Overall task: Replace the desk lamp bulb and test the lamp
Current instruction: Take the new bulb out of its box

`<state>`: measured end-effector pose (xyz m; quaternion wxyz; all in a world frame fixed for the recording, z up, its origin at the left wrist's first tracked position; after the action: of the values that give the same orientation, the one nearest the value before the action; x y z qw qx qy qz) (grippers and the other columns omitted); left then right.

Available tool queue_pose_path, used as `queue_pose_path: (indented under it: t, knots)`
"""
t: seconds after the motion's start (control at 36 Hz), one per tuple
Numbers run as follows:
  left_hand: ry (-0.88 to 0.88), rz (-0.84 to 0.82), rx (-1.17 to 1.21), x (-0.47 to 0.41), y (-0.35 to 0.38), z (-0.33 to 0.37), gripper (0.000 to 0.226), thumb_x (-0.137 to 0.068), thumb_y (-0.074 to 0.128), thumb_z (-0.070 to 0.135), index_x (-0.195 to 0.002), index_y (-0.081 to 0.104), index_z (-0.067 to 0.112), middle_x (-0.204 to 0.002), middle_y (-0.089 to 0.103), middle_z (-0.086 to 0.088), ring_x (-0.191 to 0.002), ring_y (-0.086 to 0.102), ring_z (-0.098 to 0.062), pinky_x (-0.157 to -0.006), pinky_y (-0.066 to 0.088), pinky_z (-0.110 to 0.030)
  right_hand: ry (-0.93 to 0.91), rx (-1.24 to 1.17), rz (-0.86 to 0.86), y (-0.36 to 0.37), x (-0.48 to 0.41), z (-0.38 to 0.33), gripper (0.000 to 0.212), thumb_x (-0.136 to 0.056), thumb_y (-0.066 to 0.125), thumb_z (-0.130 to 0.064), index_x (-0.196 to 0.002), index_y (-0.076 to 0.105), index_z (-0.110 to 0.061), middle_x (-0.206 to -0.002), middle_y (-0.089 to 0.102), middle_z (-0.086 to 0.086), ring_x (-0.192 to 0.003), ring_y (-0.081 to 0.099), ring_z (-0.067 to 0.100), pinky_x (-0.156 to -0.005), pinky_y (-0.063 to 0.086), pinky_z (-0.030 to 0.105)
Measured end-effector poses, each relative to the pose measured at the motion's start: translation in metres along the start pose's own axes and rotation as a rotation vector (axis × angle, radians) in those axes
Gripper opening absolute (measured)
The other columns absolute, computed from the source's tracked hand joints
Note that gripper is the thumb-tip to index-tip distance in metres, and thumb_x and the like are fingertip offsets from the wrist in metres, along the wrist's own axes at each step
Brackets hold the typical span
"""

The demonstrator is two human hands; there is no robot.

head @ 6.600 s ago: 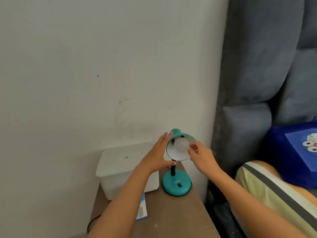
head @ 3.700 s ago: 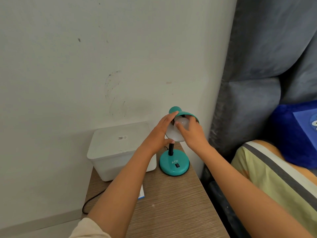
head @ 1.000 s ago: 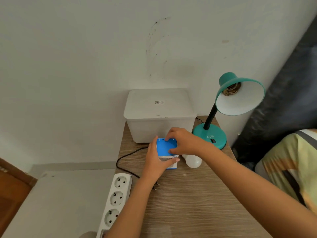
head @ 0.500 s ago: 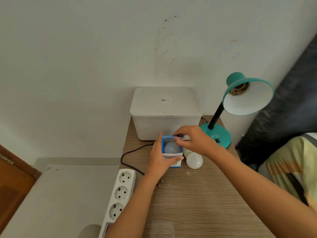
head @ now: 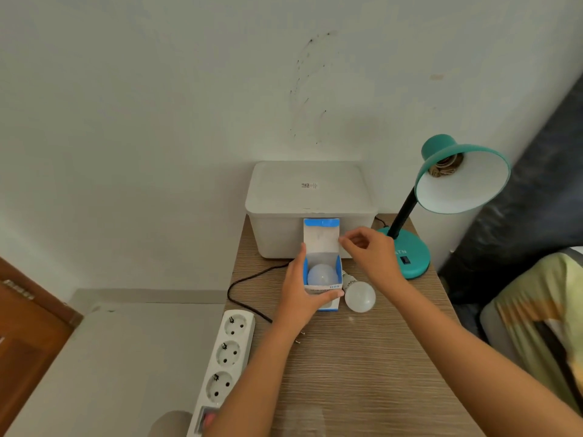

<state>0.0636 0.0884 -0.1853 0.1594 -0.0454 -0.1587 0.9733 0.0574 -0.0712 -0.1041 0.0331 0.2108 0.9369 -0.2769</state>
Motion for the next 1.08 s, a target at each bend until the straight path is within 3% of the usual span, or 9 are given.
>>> queue_pose_path:
  t: [0.08,0.14,0.19,0.31,0.42,0.56,0.69,0.97,1.08]
  knots:
    - [-0.004,0.015,0.002,0.001,0.001,0.0,0.114,-0.061,0.086,0.036,-0.144,0.008,0.041,-0.142,0.031,0.011,-0.127,0.03,0.0,-0.099,0.032,-0.02,-0.161,0.092,-0.195,0.014,0.008,-0.026,0.007,-0.083,0.067,-0.016,-0.087,0.068,-0.009,-0.08,0.069,0.002,-0.072,0.061,0.004,-0.067,0.048,0.007]
    - [-0.002,0.02,-0.006,0.002,0.003,0.0,0.115,-0.06,0.087,0.035,-0.145,0.009,0.038,-0.144,0.032,0.007,-0.128,0.032,-0.002,-0.099,0.034,-0.021,-0.192,0.237,-0.394,0.035,0.013,-0.035,0.017,-0.082,0.066,-0.018,-0.094,0.068,-0.006,-0.09,0.07,0.008,-0.08,0.064,0.013,-0.075,0.051,0.015]
    - [-0.011,0.02,-0.005,0.003,0.006,-0.002,0.116,-0.06,0.087,0.033,-0.147,0.011,0.034,-0.147,0.031,0.004,-0.131,0.031,-0.005,-0.099,0.034,-0.02,-0.114,0.454,-0.609,0.057,0.021,-0.03,0.03,-0.082,0.063,-0.024,-0.104,0.065,-0.004,-0.092,0.065,0.01,-0.08,0.059,0.018,-0.07,0.05,0.025]
    - [-0.018,0.016,0.002,0.004,0.008,-0.001,0.115,-0.061,0.087,0.03,-0.148,0.011,0.034,-0.149,0.029,0.005,-0.128,0.028,0.0,-0.089,0.032,-0.003,0.014,0.8,-0.844,0.078,0.032,-0.021,0.035,-0.084,0.055,-0.028,-0.107,0.061,-0.003,-0.086,0.056,0.01,-0.078,0.051,0.019,-0.053,0.034,0.021]
    - [-0.025,0.02,0.009,0.003,0.006,0.0,0.116,-0.061,0.087,0.03,-0.148,0.011,0.033,-0.15,0.028,0.003,-0.13,0.029,-0.003,-0.097,0.033,-0.02,-0.022,0.835,-0.815,0.081,0.027,-0.027,0.025,-0.081,0.061,-0.027,-0.095,0.06,-0.006,-0.076,0.052,0.004,-0.078,0.053,0.02,-0.053,0.035,0.019]
    - [-0.032,0.031,0.035,0.004,0.003,-0.001,0.115,-0.061,0.087,0.031,-0.149,0.013,0.029,-0.146,0.032,0.004,-0.125,0.031,-0.001,-0.096,0.034,-0.02,-0.072,0.598,-0.663,0.061,0.021,-0.042,0.041,-0.081,0.059,-0.028,-0.12,0.056,-0.014,-0.113,0.055,0.008,-0.094,0.052,0.02,-0.073,0.043,0.027]
    - [-0.03,0.024,0.014,0.003,0.005,-0.001,0.117,-0.06,0.088,0.029,-0.149,0.012,0.03,-0.145,0.033,0.002,-0.129,0.035,-0.007,-0.098,0.038,-0.023,-0.093,0.538,-0.747,0.061,0.034,-0.038,0.044,-0.087,0.053,-0.037,-0.13,0.046,-0.029,-0.119,0.042,0.006,-0.106,0.051,0.024,-0.087,0.043,0.031]
    - [-0.033,-0.004,0.009,0.002,0.007,-0.002,0.117,-0.063,0.086,0.028,-0.148,0.007,0.033,-0.148,0.029,0.0,-0.135,0.031,-0.014,-0.098,0.033,-0.023,0.001,0.345,-0.517,0.037,0.035,-0.034,0.035,-0.081,0.061,-0.037,-0.1,0.043,-0.014,-0.095,0.052,0.004,-0.076,0.049,0.013,-0.064,0.042,0.029]
    - [-0.025,0.004,0.011,0.002,0.006,-0.001,0.111,-0.067,0.084,0.024,-0.148,0.008,0.032,-0.149,0.027,-0.001,-0.136,0.03,-0.015,-0.1,0.033,-0.025,-0.067,0.469,-0.437,0.037,0.044,-0.035,0.034,-0.09,0.042,-0.037,-0.118,0.042,-0.017,-0.107,0.05,0.005,-0.09,0.048,0.018,-0.069,0.04,0.032]
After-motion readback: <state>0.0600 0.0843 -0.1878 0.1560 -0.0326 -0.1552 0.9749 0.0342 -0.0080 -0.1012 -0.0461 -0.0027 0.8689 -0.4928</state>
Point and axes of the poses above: each hand's wrist, its own x-axis away from the middle knuckle, its own y-axis out of the palm, z = x × y, the point moved 9 cm from there along -x, towards the middle knuckle
